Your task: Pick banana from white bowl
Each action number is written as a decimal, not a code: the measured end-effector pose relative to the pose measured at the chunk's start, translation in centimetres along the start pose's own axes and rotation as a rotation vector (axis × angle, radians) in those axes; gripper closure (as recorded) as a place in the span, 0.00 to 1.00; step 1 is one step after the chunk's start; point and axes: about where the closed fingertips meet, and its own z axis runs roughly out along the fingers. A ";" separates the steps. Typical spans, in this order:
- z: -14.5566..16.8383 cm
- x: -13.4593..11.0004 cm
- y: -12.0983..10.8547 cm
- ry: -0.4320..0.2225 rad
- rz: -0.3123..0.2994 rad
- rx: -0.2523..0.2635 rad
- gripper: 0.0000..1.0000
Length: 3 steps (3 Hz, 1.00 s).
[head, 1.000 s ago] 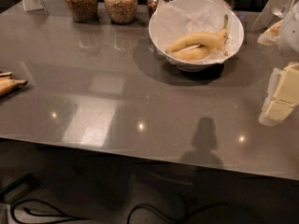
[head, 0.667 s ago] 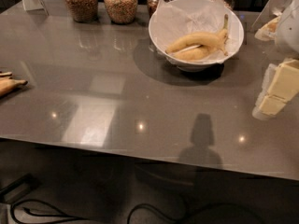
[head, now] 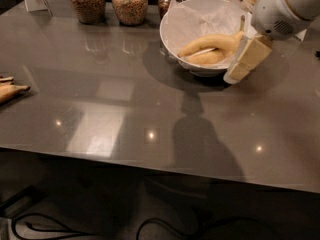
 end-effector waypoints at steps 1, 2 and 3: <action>3.1 -2.4 -4.8 -0.084 0.001 0.088 0.00; 3.1 -2.4 -4.8 -0.084 0.001 0.089 0.00; 3.5 -2.1 -5.0 -0.074 0.001 0.104 0.00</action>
Offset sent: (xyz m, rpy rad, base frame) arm 0.0508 0.0144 0.0051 0.0545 -0.0847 -0.0020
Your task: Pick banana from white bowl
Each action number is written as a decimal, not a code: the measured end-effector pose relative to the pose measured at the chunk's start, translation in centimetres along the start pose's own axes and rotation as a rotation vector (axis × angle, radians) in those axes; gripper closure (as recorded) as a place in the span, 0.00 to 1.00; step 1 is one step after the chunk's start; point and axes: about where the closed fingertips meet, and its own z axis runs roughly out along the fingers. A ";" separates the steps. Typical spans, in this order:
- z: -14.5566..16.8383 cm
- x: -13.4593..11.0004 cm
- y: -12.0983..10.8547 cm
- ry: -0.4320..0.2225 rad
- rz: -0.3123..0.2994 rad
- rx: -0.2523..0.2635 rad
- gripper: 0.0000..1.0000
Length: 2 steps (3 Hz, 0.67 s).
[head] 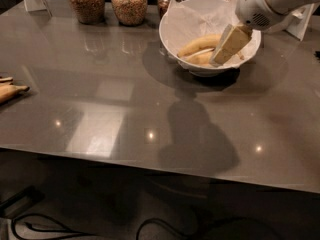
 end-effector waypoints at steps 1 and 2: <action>2.0 1.3 -1.2 -0.002 0.050 0.032 0.00; 4.4 3.1 -2.9 -0.004 0.107 0.059 0.18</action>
Offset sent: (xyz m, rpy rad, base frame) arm 0.0795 -0.0361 -0.0475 0.1092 -0.0201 -0.1659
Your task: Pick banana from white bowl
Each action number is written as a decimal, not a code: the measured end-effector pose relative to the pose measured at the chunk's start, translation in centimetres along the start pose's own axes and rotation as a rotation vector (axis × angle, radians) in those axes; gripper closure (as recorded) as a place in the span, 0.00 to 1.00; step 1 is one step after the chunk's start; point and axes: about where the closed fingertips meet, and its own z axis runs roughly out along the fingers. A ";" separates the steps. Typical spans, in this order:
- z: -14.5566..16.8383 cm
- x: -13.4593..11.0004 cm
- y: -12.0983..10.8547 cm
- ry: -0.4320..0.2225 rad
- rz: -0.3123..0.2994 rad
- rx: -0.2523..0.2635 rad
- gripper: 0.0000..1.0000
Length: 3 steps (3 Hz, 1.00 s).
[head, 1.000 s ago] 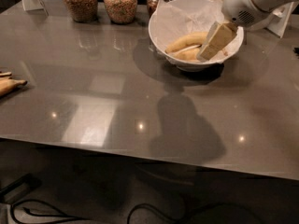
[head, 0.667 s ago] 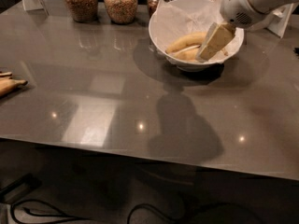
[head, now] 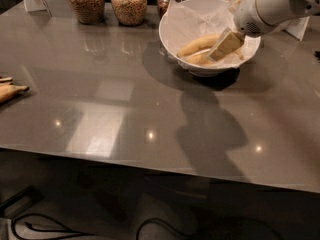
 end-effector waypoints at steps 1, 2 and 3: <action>1.7 1.7 -1.1 0.011 0.028 0.018 0.34; 2.7 3.4 -1.9 0.030 0.035 0.038 0.36; 3.5 4.8 -2.7 0.051 0.035 0.061 0.35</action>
Offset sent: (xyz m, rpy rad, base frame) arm 0.0385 -0.0490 -0.0378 -0.0181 -0.0181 -0.0965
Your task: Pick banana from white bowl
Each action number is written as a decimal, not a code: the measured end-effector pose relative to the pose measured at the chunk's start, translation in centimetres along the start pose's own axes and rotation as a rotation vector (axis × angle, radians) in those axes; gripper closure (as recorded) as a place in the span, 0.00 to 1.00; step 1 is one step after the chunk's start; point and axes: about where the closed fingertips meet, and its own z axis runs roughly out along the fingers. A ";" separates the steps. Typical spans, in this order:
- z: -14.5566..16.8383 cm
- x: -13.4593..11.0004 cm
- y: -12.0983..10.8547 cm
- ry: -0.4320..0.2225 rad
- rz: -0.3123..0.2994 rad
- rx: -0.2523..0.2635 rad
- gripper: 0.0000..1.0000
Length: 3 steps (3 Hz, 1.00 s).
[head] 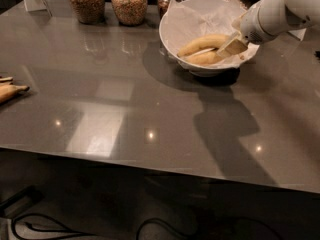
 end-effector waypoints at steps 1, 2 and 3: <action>1.1 1.0 -0.6 0.023 -0.002 0.016 0.40; 2.1 1.6 -0.9 0.036 0.005 0.023 0.43; 3.0 1.4 -0.7 0.030 0.013 0.024 0.49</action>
Offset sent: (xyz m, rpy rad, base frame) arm 0.0270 -0.0196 -0.0244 -0.0328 -0.0037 -0.0582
